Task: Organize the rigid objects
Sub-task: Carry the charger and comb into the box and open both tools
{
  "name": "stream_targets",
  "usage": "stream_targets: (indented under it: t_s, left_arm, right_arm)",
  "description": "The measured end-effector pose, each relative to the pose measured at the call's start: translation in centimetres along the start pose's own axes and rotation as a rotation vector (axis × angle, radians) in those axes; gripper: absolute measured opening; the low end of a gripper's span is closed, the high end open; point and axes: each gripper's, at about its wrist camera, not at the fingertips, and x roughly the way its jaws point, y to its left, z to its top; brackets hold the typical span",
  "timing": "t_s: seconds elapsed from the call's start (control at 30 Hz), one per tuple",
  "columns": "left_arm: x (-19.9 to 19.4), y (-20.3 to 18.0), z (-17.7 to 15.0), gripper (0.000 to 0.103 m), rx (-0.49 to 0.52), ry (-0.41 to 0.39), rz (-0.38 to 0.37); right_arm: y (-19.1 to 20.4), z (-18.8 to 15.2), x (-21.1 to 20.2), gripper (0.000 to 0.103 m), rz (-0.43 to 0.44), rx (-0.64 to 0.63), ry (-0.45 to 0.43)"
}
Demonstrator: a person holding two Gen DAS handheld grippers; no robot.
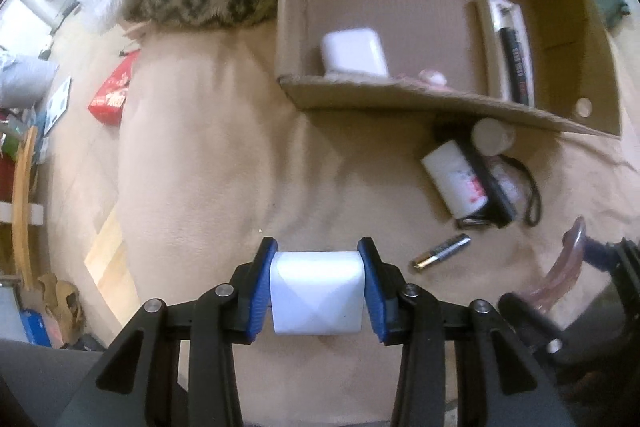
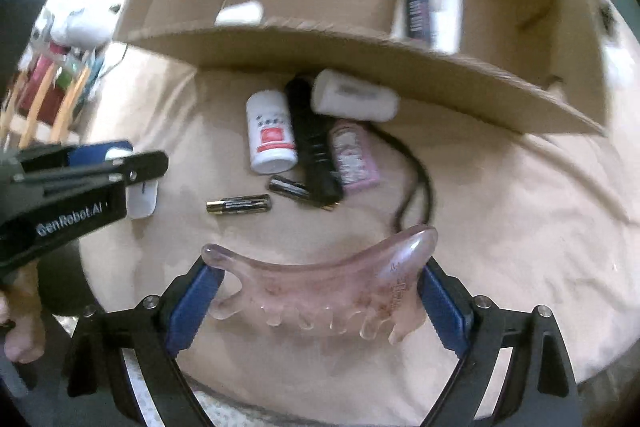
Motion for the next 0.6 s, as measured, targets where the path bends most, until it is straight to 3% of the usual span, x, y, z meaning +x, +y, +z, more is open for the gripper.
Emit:
stream_targets:
  t_s: [0.33, 0.6]
  left_arm:
    - [-7.0, -0.7, 0.2, 0.037, -0.028, -0.149, -0.051]
    - [-12.8, -0.6, 3.6, 0.037, -0.004, -0.326, -0.029]
  right_arm:
    - [-3.4, 0.6, -8.7, 0.099, 0.008, 0.022, -0.166]
    - [-6.6, 3.3, -15.0, 0.099, 0.044, 0.054, -0.298]
